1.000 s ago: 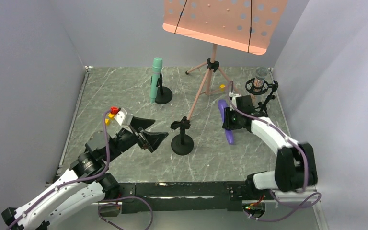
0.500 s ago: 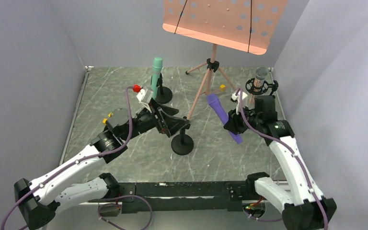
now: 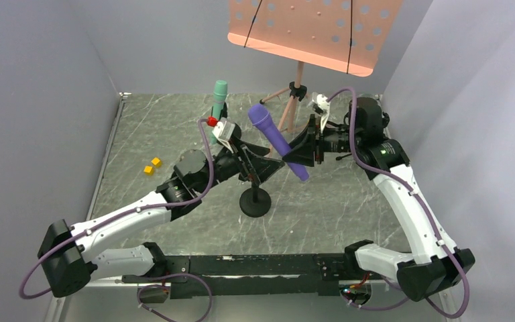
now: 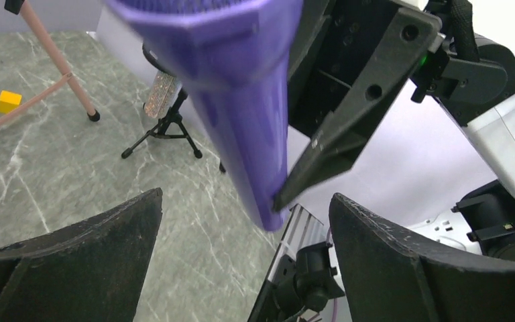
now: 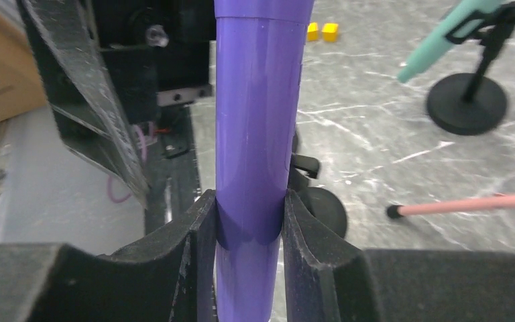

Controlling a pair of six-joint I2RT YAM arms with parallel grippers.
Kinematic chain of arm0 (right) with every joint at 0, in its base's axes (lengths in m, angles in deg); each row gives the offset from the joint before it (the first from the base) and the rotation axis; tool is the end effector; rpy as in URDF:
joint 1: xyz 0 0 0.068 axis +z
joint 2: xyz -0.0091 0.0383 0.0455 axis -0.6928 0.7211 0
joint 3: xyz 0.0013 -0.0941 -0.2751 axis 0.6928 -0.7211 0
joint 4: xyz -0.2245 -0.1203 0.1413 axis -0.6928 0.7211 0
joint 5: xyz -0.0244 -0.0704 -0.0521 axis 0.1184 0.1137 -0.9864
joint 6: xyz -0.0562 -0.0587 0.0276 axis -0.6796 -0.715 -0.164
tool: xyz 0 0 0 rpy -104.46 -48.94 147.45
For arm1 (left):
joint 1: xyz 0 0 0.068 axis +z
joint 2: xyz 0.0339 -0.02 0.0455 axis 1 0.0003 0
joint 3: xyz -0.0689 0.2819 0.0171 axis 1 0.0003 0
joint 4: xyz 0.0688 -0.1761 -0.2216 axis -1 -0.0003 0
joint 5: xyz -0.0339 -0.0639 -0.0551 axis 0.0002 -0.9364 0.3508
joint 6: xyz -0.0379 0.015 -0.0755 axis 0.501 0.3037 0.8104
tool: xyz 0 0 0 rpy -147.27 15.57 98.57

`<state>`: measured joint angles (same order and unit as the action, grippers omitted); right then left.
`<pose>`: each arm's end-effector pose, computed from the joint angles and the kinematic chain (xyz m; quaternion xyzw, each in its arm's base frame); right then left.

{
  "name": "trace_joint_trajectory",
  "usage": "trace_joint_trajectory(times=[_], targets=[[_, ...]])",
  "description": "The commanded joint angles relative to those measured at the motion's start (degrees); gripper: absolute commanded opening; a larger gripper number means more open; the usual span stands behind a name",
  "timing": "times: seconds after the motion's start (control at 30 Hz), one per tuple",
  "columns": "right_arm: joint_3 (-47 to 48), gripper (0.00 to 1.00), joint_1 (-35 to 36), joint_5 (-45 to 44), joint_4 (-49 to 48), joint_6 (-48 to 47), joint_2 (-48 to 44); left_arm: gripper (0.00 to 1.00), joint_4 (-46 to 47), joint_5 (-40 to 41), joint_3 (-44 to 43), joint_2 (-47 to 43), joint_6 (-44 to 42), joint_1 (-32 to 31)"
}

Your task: Attach the microphones to the stand

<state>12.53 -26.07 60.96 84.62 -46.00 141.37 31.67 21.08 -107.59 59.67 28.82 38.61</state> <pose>0.2337 0.1427 0.4246 -0.4124 0.6607 0.4548 0.4319 0.1913 -0.2584 0.3738 0.1323 0.6290 -0.5749 0.5064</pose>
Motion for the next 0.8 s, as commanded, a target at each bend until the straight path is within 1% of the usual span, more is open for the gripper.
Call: trace_joint_trajectory(times=[0.0, 0.1, 0.23, 0.3, 0.37, 0.53, 0.57, 0.6, 0.63, 0.67, 0.7, 0.73, 0.77], targets=[[1.9, 0.0, 1.9, 4.9, -3.4, 2.4, -0.3, 0.96, 12.3, 4.4, -2.6, 1.8, -1.1, -1.2], [0.6, 0.0, 2.4, 5.2, -2.7, 1.2, -0.6, 0.9, 13.3, 4.3, -3.1, 2.1, -1.5, -1.3], [-1.1, 0.0, 3.1, 5.8, -2.7, -0.5, -1.1, 0.79, 10.7, 3.4, -5.1, 2.2, -1.7, -1.1], [-0.9, 0.0, 3.1, 5.7, -2.1, -1.1, -1.1, 0.75, 9.2, 1.8, -6.3, 2.2, -1.9, -0.5], [-0.6, 0.0, 3.1, 5.8, -1.8, -1.3, -1.3, 0.66, 8.2, -0.4, -7.3, 2.3, -1.3, 0.4], [-0.4, 0.0, 3.2, 6.5, -2.2, -1.0, -1.0, 0.51, 8.6, -2.3, -7.3, 2.1, -0.7, 1.0], [-0.4, 0.0, 3.2, 6.5, -2.1, -1.1, -1.0, 0.47, 8.3, -2.6, -7.4, 2.1, -0.8, 1.0], [-0.4, 0.0, 3.2, 6.6, -2.0, -1.3, -1.0, 0.41, 7.6, -2.9, -7.7, 2.2, -1.0, 1.1], [-0.4, 0.0, 3.3, 6.7, -1.8, -1.5, -1.0, 0.39, 7.3, -3.1, -7.7, 2.3, -1.2, 1.1], [-0.5, 0.0, 3.4, 6.7, -1.6, -1.8, -0.9, 0.35, 7.4, -3.6, -7.7, 2.3, -1.5, 1.1], [-0.5, 0.0, 3.4, 6.9, -1.4, -1.9, -0.9, 0.25, 7.7, -4.0, -7.7, 2.4, -1.6, 1.2], [-0.6, 0.0, 3.5, 7.0, -1.3, -2.1, -0.9, 0.11, 7.9, -4.8, -7.8, 2.6, -1.7, 1.5], [-0.8, 0.01, 3.6, 7.2, -1.3, -2.2, -0.8, 0.01, 8.2, -5.5, -7.9, 2.7, -1.7, 1.7]])
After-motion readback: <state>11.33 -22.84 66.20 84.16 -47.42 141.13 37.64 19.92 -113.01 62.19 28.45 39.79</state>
